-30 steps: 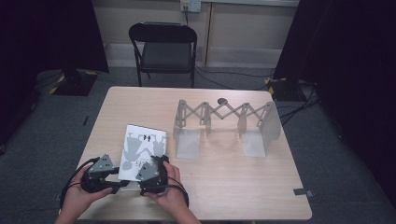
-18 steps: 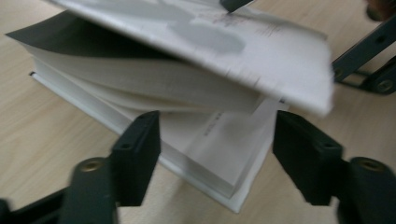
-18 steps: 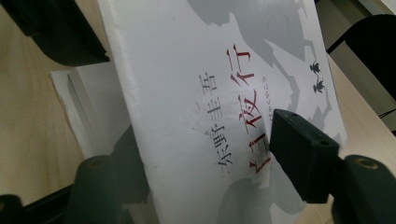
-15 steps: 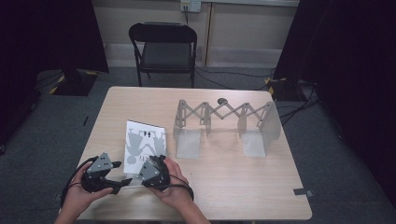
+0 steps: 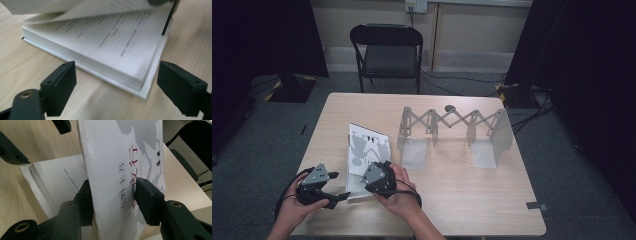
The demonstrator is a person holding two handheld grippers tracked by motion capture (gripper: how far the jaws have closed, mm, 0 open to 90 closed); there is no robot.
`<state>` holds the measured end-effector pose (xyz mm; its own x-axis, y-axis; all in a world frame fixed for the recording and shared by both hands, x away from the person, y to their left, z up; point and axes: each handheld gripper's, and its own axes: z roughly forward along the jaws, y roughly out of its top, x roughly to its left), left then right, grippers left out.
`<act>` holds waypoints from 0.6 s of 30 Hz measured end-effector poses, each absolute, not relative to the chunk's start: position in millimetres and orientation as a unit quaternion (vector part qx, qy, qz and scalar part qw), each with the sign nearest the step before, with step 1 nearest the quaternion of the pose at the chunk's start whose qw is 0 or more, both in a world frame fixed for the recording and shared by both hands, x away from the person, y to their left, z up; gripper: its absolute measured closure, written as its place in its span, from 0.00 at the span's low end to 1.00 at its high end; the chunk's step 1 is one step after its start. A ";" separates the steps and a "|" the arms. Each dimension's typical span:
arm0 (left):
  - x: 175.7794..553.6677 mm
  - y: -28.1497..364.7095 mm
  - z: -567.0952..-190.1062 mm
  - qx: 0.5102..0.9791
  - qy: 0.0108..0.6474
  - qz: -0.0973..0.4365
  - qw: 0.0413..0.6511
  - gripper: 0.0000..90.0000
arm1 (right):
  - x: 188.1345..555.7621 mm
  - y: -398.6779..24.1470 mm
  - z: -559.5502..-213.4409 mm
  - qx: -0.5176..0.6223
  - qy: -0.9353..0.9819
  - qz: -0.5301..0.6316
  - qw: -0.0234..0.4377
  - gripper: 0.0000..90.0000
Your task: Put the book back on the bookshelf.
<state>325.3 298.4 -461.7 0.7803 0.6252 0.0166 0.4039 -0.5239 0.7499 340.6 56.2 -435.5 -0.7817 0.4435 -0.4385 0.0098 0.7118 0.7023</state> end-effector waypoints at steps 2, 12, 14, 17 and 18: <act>325.5 300.9 -461.9 0.864 0.293 0.145 0.384 0.18 | 340.8 56.4 -433.3 0.131 0.874 0.355 0.306 0.60; 325.3 311.6 -465.2 0.871 0.285 0.147 0.372 0.19 | 347.2 57.0 -415.9 0.148 0.875 0.345 0.306 0.64; 325.9 315.1 -466.9 0.868 0.292 0.151 0.371 0.19 | 348.7 56.8 -413.4 0.149 0.875 0.344 0.305 0.64; 327.4 315.4 -471.6 0.870 0.295 0.149 0.366 0.19 | 350.4 56.5 -409.5 0.154 0.875 0.343 0.305 0.65; 327.8 314.5 -473.8 0.873 0.294 0.148 0.361 0.19 | 351.3 56.3 -408.1 0.156 0.875 0.344 0.304 0.66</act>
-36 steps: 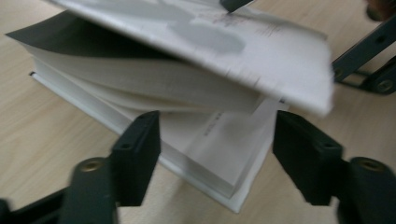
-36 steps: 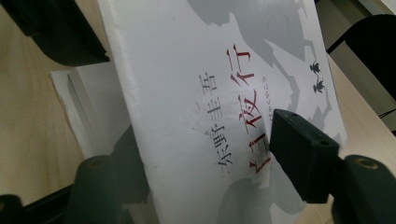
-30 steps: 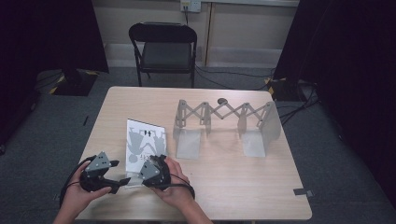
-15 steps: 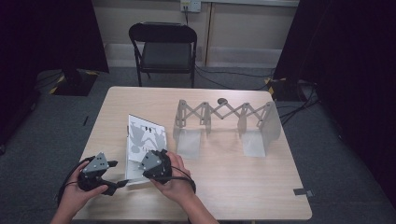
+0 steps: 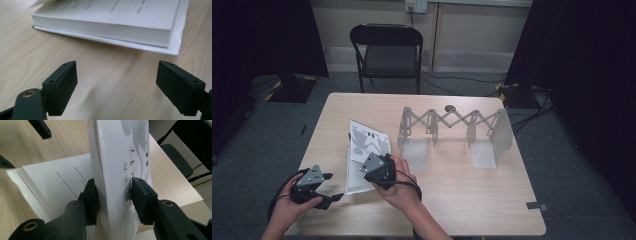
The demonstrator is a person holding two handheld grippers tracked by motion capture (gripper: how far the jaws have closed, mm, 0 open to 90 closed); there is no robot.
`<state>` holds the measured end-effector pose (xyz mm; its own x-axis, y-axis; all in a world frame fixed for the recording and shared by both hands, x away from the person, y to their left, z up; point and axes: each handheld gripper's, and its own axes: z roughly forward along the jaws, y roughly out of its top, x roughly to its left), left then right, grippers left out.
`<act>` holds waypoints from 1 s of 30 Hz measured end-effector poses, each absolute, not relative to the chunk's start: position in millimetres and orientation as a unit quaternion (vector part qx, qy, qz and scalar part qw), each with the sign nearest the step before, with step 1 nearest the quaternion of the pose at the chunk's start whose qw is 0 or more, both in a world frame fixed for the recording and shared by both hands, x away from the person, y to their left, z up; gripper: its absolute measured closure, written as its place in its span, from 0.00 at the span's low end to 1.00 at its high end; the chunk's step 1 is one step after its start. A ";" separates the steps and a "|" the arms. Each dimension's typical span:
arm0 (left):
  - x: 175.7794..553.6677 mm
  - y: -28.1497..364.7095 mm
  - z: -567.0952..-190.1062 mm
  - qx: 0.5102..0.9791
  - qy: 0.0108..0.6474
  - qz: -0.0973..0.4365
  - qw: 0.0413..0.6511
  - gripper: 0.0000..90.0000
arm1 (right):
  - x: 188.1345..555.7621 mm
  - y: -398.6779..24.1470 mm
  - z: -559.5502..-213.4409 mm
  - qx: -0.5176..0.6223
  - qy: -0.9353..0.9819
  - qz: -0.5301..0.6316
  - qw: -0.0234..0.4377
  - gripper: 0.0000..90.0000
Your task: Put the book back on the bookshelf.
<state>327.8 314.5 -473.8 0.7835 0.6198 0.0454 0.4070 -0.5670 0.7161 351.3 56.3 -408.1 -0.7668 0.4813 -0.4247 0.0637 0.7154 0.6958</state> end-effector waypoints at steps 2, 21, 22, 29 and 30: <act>327.9 313.1 -475.8 0.875 0.294 0.148 0.355 0.19 | 351.6 56.1 -407.0 0.156 0.875 0.343 0.305 0.66; 335.5 296.9 -483.8 0.873 0.297 0.143 0.360 0.19 | 354.1 54.0 -394.7 0.162 0.880 0.337 0.292 0.68; 337.1 296.4 -483.9 0.872 0.297 0.145 0.361 0.19 | 353.9 53.1 -391.4 0.165 0.881 0.338 0.286 0.68; 339.2 290.2 -475.7 0.853 0.312 0.160 0.386 0.18 | 351.8 52.0 -386.2 0.163 0.883 0.336 0.285 0.69; 339.2 290.2 -475.7 0.853 0.312 0.160 0.386 0.18 | 351.8 52.0 -386.2 0.163 0.883 0.336 0.285 0.69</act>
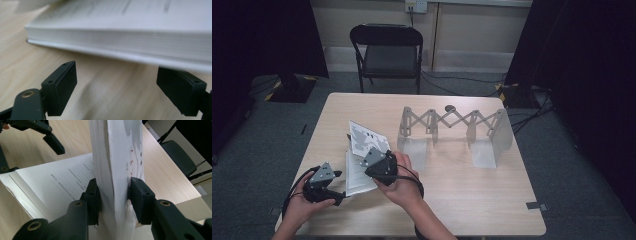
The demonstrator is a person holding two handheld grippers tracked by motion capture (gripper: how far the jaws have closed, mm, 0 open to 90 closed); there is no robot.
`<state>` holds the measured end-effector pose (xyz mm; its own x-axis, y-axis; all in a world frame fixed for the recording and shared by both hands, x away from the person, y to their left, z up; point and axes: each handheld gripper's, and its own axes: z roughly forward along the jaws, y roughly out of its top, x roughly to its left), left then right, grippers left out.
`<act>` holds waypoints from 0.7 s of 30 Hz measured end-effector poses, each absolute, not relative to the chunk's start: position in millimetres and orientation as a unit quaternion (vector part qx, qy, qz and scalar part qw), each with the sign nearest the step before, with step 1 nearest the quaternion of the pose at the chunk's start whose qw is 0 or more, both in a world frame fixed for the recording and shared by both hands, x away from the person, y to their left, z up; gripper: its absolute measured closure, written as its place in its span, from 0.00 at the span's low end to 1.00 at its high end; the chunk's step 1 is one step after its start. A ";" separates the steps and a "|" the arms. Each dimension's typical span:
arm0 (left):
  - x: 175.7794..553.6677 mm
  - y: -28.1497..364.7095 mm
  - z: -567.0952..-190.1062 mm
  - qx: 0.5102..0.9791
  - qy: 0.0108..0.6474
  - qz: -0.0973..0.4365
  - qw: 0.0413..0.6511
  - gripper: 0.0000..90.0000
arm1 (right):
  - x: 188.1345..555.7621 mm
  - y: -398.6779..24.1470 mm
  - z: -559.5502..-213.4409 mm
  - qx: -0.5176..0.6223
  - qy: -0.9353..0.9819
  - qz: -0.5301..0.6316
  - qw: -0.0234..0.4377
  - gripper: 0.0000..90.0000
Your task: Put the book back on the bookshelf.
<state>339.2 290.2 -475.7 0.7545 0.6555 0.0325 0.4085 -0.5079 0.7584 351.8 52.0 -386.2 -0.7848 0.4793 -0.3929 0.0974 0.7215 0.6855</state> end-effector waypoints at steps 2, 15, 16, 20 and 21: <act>337.5 288.9 -471.1 0.853 0.304 0.166 0.391 0.20 | 351.0 52.3 -384.4 0.161 0.884 0.333 0.287 0.69; 332.8 287.3 -451.4 0.850 0.299 0.184 0.392 0.21 | 354.5 55.5 -369.7 0.147 0.897 0.316 0.272 0.70; 332.5 287.4 -450.3 0.850 0.298 0.181 0.394 0.21 | 354.7 55.9 -369.2 0.146 0.897 0.316 0.271 0.70; 331.8 287.5 -447.4 0.851 0.297 0.182 0.392 0.23 | 355.7 56.8 -366.1 0.147 0.899 0.315 0.265 0.70; 331.2 287.3 -446.4 0.851 0.298 0.181 0.392 0.23 | 355.9 57.0 -365.1 0.147 0.901 0.313 0.263 0.69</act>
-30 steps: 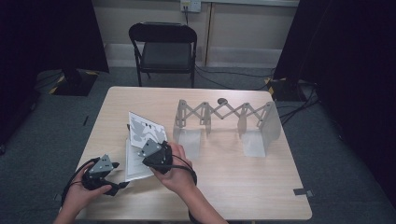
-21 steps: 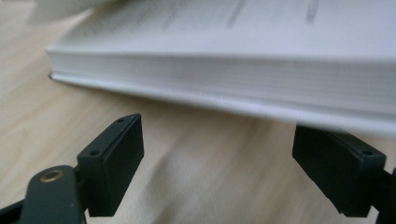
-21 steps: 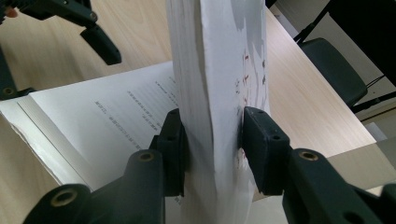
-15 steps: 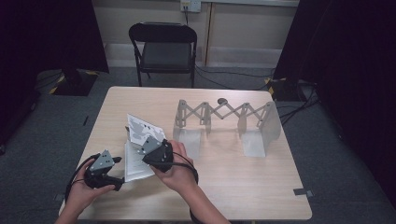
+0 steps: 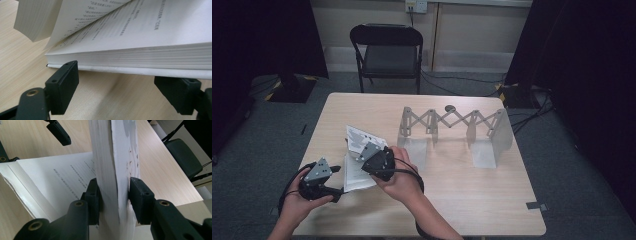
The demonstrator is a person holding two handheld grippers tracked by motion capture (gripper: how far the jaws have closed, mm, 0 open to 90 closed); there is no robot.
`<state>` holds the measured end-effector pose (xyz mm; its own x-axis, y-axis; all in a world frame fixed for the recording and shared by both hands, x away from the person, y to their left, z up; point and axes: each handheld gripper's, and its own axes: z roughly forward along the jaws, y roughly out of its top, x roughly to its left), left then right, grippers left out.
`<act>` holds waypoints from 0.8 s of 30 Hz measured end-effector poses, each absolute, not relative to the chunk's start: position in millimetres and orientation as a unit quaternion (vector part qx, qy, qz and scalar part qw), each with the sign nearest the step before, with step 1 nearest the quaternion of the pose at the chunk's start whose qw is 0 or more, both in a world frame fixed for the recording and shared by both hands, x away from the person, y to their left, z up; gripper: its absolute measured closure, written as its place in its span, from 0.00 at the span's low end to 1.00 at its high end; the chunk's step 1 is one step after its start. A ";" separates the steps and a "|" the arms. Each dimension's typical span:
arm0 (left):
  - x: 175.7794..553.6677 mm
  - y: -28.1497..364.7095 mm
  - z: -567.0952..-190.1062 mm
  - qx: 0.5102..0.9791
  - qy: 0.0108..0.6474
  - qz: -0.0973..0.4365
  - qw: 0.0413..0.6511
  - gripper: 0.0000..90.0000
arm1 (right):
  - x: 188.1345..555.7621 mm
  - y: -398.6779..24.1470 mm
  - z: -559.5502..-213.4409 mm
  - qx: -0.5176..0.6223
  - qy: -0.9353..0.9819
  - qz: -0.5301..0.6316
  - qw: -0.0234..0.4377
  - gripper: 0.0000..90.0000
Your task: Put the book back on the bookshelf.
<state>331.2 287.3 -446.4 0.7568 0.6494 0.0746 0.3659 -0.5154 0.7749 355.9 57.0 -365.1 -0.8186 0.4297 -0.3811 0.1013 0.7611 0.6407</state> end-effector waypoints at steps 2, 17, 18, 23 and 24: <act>330.5 287.3 -443.3 0.851 0.299 0.182 0.393 0.23 | 356.1 57.4 -363.4 0.147 0.902 0.311 0.260 0.69; 329.4 285.5 -429.5 0.848 0.289 0.189 0.403 0.24 | 360.8 59.5 -349.6 0.144 0.914 0.292 0.244 0.70; 329.2 285.5 -428.9 0.848 0.288 0.190 0.403 0.24 | 361.1 59.3 -349.1 0.144 0.914 0.291 0.243 0.70; 328.6 284.7 -427.9 0.849 0.282 0.191 0.404 0.25 | 361.1 58.7 -347.6 0.144 0.915 0.291 0.239 0.70; 327.5 283.3 -426.9 0.848 0.279 0.192 0.407 0.25 | 361.1 58.4 -347.2 0.144 0.915 0.291 0.239 0.70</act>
